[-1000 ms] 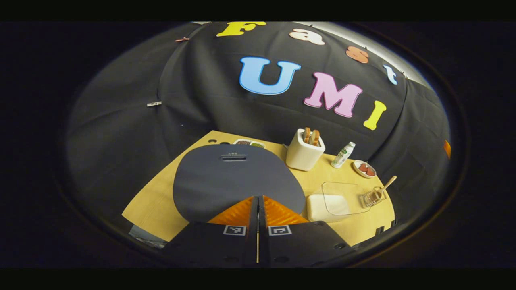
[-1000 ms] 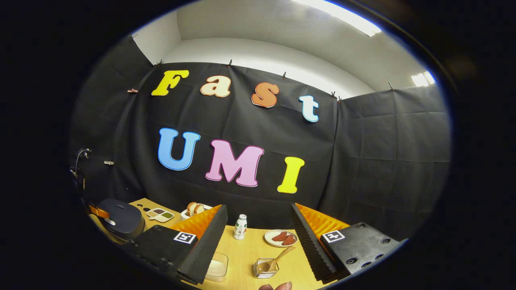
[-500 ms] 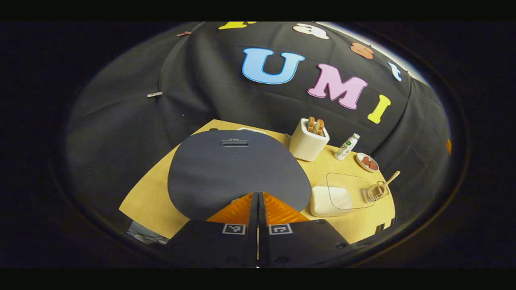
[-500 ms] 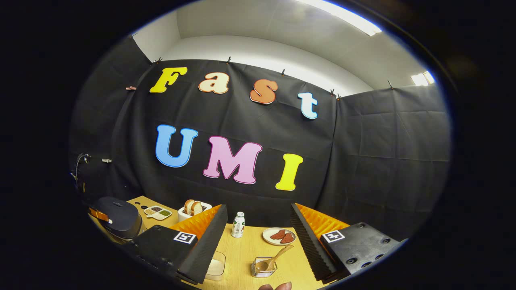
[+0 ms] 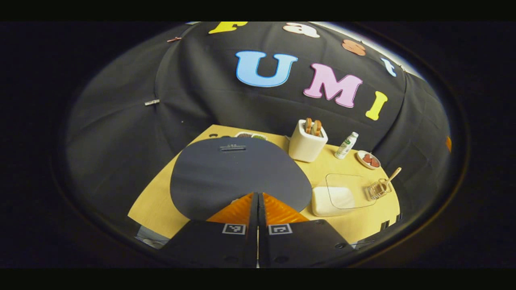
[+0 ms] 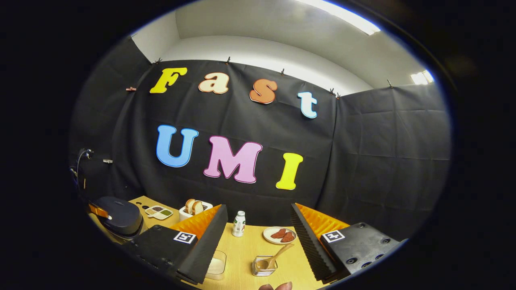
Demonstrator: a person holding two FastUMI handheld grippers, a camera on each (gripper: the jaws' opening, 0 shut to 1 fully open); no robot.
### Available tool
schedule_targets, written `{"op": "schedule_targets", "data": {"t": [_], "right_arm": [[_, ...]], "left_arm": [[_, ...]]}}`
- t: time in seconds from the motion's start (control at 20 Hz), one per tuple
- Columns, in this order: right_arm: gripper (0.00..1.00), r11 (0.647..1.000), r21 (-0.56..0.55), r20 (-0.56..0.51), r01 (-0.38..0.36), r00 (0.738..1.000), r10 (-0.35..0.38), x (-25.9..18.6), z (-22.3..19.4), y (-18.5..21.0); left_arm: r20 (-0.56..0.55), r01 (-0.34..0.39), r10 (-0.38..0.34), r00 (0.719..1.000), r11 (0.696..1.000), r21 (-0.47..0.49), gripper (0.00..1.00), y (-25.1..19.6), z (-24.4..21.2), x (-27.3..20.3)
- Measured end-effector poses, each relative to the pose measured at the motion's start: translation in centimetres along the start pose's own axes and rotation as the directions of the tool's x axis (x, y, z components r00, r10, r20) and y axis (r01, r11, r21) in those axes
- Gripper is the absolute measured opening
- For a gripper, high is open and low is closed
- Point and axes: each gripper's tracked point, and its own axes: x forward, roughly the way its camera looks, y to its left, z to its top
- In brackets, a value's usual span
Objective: Close the left gripper, press the button to open the rice cooker; take a wooden spoon from the chopstick holder with the right hand, scoop a spoonful of rice and pour it into the rice cooker, then put the wooden spoon back into the chopstick holder.
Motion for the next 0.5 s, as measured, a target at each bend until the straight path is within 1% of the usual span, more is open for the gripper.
{"op": "schedule_targets", "data": {"t": [0.05,0.1,0.15,0.2,0.25,0.3,0.4,0.5], "right_arm": [[0.98,1.000,0.000,-0.001,0.004,1.000,-0.004,-0.1,0.0,-0.2],[0.98,1.000,0.000,-0.002,0.008,1.000,-0.008,-0.2,0.0,-0.4],[0.98,1.000,0.001,-0.002,0.013,1.000,-0.013,-0.3,0.1,-0.6],[0.98,1.000,0.002,-0.001,0.017,1.000,-0.017,-0.4,0.2,-0.7],[0.98,1.000,0.004,-0.001,0.021,1.000,-0.021,-0.5,0.3,-0.9],[0.97,1.000,0.004,-0.001,0.026,1.000,-0.026,-0.8,0.3,-1.1],[0.97,0.999,0.004,-0.002,0.035,0.999,-0.035,-1.0,0.3,-1.4],[0.97,0.999,0.000,-0.002,0.038,0.999,-0.038,-1.3,0.2,-1.6]], "left_arm": [[0.019,0.002,-0.002,1.000,1.000,-0.002,0.07,-0.1,0.8,-0.4],[0.041,0.003,-0.003,0.999,1.000,-0.004,0.07,-0.2,1.7,-0.8],[0.067,0.003,-0.003,0.998,1.000,-0.006,0.09,-0.2,2.6,-1.2],[0.095,0.002,-0.001,0.995,1.000,-0.007,0.07,-0.2,3.7,-1.6],[0.127,-0.001,0.002,0.992,1.000,-0.008,0.07,-0.2,4.7,-1.7],[0.160,-0.004,0.006,0.987,1.000,-0.009,0.09,-0.2,5.7,-1.9],[0.227,-0.014,0.016,0.974,1.000,-0.010,0.05,0.0,7.6,-2.5],[0.300,-0.039,0.036,0.953,0.999,0.006,0.07,0.3,9.4,-3.1]]}}
